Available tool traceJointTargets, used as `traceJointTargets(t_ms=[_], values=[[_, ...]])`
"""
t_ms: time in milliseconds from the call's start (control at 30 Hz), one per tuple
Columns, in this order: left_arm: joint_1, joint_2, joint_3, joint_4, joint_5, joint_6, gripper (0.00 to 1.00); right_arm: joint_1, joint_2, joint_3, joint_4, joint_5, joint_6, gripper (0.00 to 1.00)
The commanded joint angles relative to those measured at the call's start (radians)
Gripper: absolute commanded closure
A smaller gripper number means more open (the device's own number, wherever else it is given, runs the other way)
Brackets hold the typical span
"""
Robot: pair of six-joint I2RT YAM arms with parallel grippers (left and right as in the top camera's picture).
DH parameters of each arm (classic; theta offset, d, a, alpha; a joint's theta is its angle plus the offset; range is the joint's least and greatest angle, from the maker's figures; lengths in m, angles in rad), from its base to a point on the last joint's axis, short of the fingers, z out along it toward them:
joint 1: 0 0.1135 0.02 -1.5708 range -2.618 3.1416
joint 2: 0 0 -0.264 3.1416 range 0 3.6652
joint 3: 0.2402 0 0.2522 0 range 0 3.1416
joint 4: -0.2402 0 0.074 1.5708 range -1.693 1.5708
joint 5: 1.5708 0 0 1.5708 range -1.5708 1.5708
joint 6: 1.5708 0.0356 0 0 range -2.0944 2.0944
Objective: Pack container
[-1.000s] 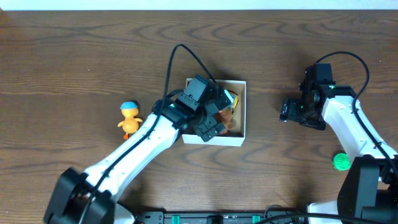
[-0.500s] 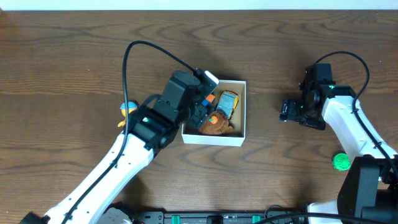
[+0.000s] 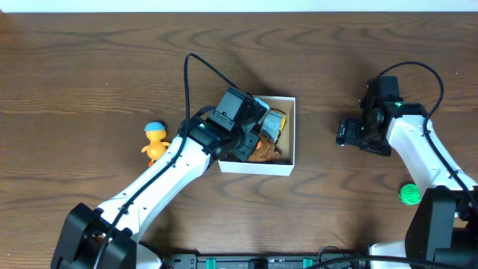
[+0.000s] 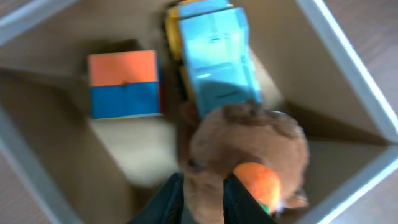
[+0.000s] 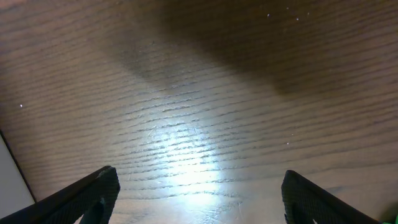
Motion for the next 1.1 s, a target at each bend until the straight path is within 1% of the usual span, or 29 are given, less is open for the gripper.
traceJointTargets(t_ms=[0,133,300,400,567,633,733,767,833,1067], values=[[-0.016,-0.005,0.016,-0.004,0.077,-0.029,0.77,-0.003,0.0,0.007,0.003,-0.005,-0.013,0.15],[-0.055,-0.005,0.016,-0.015,0.077,-0.041,0.77,-0.003,0.0,0.007,0.003,-0.005,-0.013,0.15],[-0.123,-0.004,0.016,-0.018,0.081,-0.114,0.76,-0.003,0.0,0.007,0.003,-0.005,-0.013,0.15],[-0.144,-0.003,0.016,-0.017,0.08,-0.122,0.76,-0.003,0.0,0.007,0.003,-0.005,-0.013,0.15],[-0.148,0.017,0.014,-0.014,0.08,-0.122,0.75,-0.003,0.0,0.007,0.002,-0.005,-0.013,0.15],[-0.148,0.04,0.014,-0.014,0.08,-0.121,0.71,-0.003,0.0,0.007,0.001,-0.005,-0.013,0.15],[-0.146,0.071,0.014,-0.011,0.073,-0.121,0.71,-0.003,0.0,0.007,-0.003,-0.005,-0.013,0.15],[-0.146,0.076,0.014,-0.008,0.072,-0.121,0.73,-0.003,0.0,0.007,-0.003,-0.005,-0.013,0.15],[-0.145,0.077,0.014,0.013,0.068,-0.118,0.74,-0.003,0.0,0.007,-0.002,-0.005,-0.013,0.15],[-0.145,0.015,0.018,0.031,-0.07,-0.113,0.74,-0.003,0.0,0.007,-0.002,-0.005,-0.013,0.14]])
